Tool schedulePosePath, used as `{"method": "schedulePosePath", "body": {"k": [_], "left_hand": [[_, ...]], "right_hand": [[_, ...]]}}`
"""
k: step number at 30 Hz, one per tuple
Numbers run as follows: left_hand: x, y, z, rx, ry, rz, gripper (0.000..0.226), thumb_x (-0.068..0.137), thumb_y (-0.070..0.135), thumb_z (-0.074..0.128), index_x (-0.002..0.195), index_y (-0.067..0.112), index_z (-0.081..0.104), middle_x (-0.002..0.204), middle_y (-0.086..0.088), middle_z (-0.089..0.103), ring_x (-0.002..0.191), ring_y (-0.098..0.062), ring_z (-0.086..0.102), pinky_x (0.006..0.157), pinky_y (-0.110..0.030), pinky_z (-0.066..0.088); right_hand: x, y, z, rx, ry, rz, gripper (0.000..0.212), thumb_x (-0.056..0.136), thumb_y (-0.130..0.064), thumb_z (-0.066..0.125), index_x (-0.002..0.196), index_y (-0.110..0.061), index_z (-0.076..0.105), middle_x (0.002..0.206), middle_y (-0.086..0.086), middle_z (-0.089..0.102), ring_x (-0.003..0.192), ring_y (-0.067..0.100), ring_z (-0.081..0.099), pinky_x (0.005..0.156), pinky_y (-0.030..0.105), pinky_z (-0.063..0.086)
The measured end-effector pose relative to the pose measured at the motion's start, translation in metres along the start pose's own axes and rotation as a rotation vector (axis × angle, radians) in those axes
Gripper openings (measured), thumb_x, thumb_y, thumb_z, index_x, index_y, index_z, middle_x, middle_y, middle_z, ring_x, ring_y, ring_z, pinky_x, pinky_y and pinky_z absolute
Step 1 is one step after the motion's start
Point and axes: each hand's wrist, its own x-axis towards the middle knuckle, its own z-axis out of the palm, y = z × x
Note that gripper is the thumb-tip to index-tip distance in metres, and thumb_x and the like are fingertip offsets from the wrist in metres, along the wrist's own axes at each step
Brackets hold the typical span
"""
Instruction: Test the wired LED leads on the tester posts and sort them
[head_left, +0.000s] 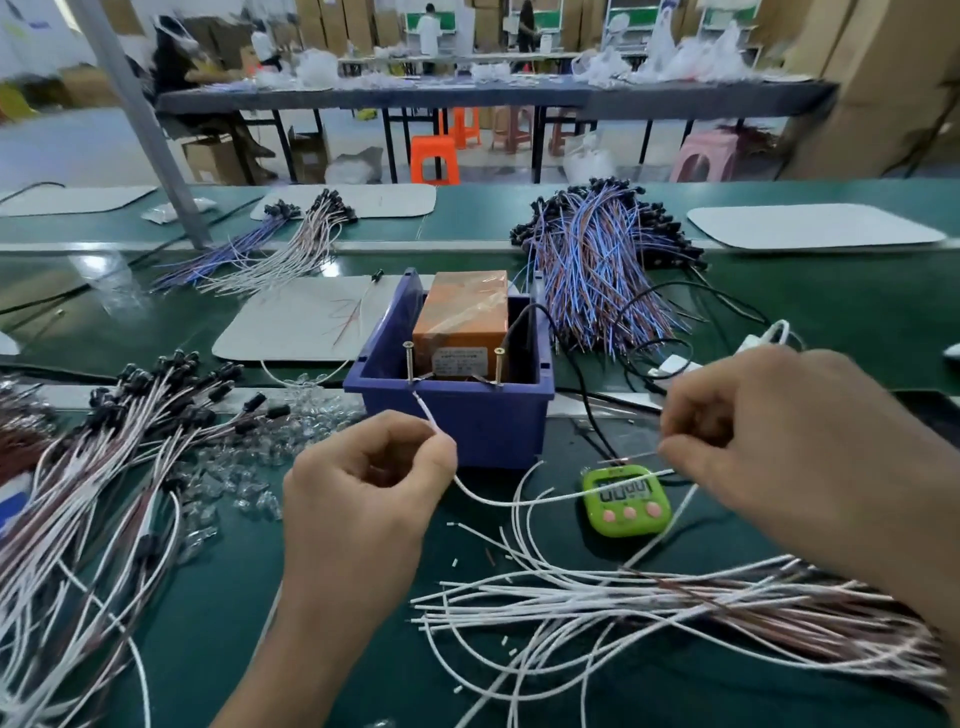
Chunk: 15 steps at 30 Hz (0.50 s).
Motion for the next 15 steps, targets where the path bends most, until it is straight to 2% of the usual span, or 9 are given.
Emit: {"method": "schedulePosePath", "body": {"k": [2, 4, 6, 9, 11, 13, 15], "left_hand": [[-0.006, 0.0, 0.006, 0.035, -0.176, -0.105, 0.02, 0.073, 0.045, 0.07, 0.076, 0.026, 0.077, 0.055, 0.005, 0.064, 0.048, -0.006, 0.052, 0.045, -0.02, 0.041], [-0.013, 0.0, 0.016, 0.055, -0.338, -0.245, 0.015, 0.077, 0.038, 0.074, 0.073, 0.024, 0.077, 0.058, 0.001, 0.069, 0.047, -0.008, 0.057, 0.048, -0.021, 0.045], [-0.023, -0.003, 0.027, 0.121, -0.396, -0.331, 0.015, 0.084, 0.03, 0.075, 0.069, 0.026, 0.077, 0.061, 0.002, 0.072, 0.046, -0.007, 0.059, 0.048, -0.019, 0.046], [-0.036, -0.005, 0.04, 0.272, -0.402, -0.362, 0.018, 0.087, 0.037, 0.07, 0.07, 0.036, 0.076, 0.061, 0.01, 0.071, 0.044, -0.001, 0.055, 0.047, -0.017, 0.043], [-0.04, -0.006, 0.045, 0.39, -0.375, -0.363, 0.016, 0.086, 0.046, 0.067, 0.072, 0.047, 0.074, 0.059, 0.017, 0.07, 0.05, -0.002, 0.06, 0.051, -0.023, 0.045], [-0.042, -0.004, 0.047, 0.501, -0.318, -0.357, 0.014, 0.083, 0.051, 0.064, 0.071, 0.055, 0.071, 0.056, 0.023, 0.066, 0.055, -0.005, 0.061, 0.052, -0.024, 0.043], [-0.041, -0.003, 0.046, 0.64, -0.255, -0.334, 0.015, 0.081, 0.055, 0.062, 0.068, 0.058, 0.068, 0.051, 0.02, 0.063, 0.057, -0.007, 0.06, 0.051, -0.023, 0.039]], "right_hand": [[-0.015, 0.016, -0.008, -0.066, -0.014, 0.057, 0.012, 0.075, -0.043, 0.078, 0.072, -0.044, 0.066, 0.057, -0.017, 0.064, 0.064, 0.008, 0.06, 0.064, 0.031, 0.052], [-0.028, 0.033, -0.007, -0.083, -0.02, 0.121, 0.013, 0.076, -0.043, 0.078, 0.075, -0.046, 0.065, 0.057, -0.018, 0.063, 0.064, 0.006, 0.059, 0.064, 0.032, 0.052], [-0.04, 0.049, 0.003, -0.063, -0.029, 0.19, 0.013, 0.078, -0.042, 0.078, 0.075, -0.046, 0.065, 0.058, -0.019, 0.062, 0.064, 0.003, 0.058, 0.065, 0.032, 0.051], [-0.054, 0.069, 0.035, 0.049, -0.052, 0.225, 0.017, 0.082, -0.033, 0.076, 0.07, -0.034, 0.065, 0.059, -0.016, 0.062, 0.06, 0.0, 0.056, 0.062, 0.029, 0.046], [-0.062, 0.075, 0.06, 0.141, -0.06, 0.215, 0.017, 0.085, -0.029, 0.075, 0.071, -0.03, 0.065, 0.061, -0.016, 0.061, 0.062, 0.0, 0.054, 0.061, 0.024, 0.04], [-0.07, 0.078, 0.082, 0.207, -0.04, 0.186, 0.018, 0.085, -0.029, 0.077, 0.072, -0.032, 0.065, 0.068, -0.017, 0.062, 0.067, 0.003, 0.056, 0.065, 0.023, 0.038], [-0.076, 0.08, 0.095, 0.273, -0.014, 0.156, 0.015, 0.084, -0.029, 0.078, 0.075, -0.034, 0.068, 0.071, -0.018, 0.064, 0.074, 0.001, 0.059, 0.067, 0.013, 0.039]]}}
